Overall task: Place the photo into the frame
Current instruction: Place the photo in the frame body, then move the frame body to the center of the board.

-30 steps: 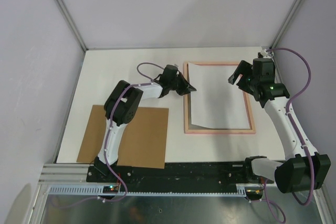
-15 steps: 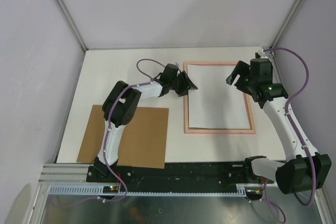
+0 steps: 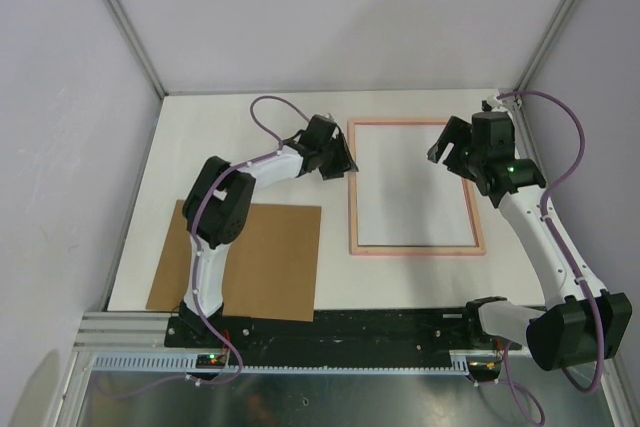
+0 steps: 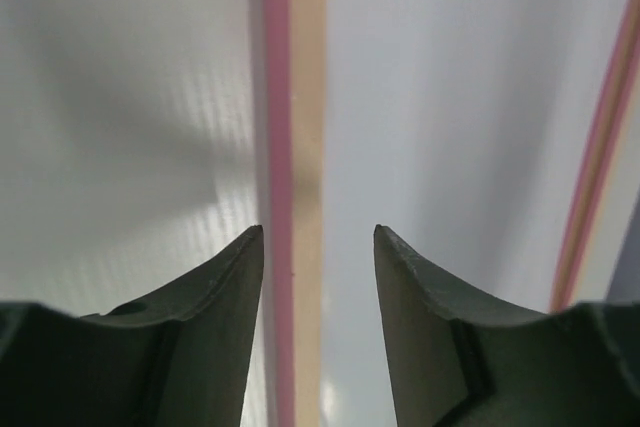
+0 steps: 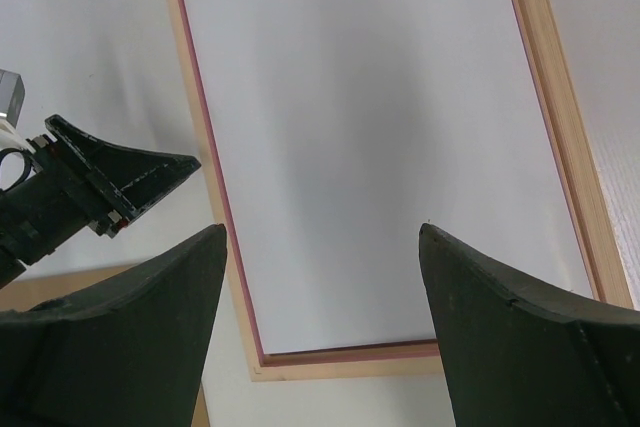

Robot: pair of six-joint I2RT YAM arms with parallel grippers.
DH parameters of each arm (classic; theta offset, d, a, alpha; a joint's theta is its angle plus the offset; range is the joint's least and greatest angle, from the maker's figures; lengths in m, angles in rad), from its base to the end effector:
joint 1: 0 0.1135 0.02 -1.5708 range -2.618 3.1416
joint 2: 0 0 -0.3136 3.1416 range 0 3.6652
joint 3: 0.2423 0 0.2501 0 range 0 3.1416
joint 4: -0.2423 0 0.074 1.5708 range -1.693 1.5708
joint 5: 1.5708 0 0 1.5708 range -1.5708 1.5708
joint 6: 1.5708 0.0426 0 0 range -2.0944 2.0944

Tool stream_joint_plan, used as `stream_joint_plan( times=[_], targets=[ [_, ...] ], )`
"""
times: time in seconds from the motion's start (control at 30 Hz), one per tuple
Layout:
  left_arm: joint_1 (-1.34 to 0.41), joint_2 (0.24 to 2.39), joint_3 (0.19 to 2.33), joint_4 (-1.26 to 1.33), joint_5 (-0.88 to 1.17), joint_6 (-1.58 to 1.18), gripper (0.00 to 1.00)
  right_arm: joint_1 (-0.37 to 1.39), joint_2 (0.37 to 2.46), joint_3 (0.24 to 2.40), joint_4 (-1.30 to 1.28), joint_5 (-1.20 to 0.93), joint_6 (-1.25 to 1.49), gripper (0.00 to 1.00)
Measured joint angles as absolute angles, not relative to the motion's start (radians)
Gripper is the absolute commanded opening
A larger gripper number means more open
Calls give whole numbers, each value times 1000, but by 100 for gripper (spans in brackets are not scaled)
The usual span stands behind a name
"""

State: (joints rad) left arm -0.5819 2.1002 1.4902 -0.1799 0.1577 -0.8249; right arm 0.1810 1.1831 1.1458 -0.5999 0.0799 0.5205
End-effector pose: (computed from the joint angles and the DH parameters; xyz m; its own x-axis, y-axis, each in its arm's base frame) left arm 0.4086 -0.2768 0.2118 -0.8692 -0.2964 -0.3958 -0.0048 0.8054 -0.5927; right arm 0.2366 0.0398 0.3854 -0.5656 0.4005 -0.7209 0.1901 0.9140 0.3585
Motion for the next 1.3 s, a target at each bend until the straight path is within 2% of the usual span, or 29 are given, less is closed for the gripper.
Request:
stream_joint_plan(
  times=[0.2, 0.4, 0.7, 1.0, 1.3],
  targets=[
    [-580, 2100, 1501, -268, 96, -754, 43, 186, 1183, 1146, -599, 83, 521, 82],
    [-597, 2100, 1523, -320, 63, -699, 42, 205, 1185, 1146, -597, 86, 521, 82],
    [-631, 2102, 1529, -359, 54, -664, 35, 255, 1216, 1146, -593, 93, 524, 81],
    [-670, 2121, 1549, -366, 59, -654, 32, 370, 1240, 1130, -570, 113, 532, 81],
    [-691, 2152, 1583, -378, 74, -656, 29, 381, 1240, 1097, -555, 117, 543, 81]
  ],
)
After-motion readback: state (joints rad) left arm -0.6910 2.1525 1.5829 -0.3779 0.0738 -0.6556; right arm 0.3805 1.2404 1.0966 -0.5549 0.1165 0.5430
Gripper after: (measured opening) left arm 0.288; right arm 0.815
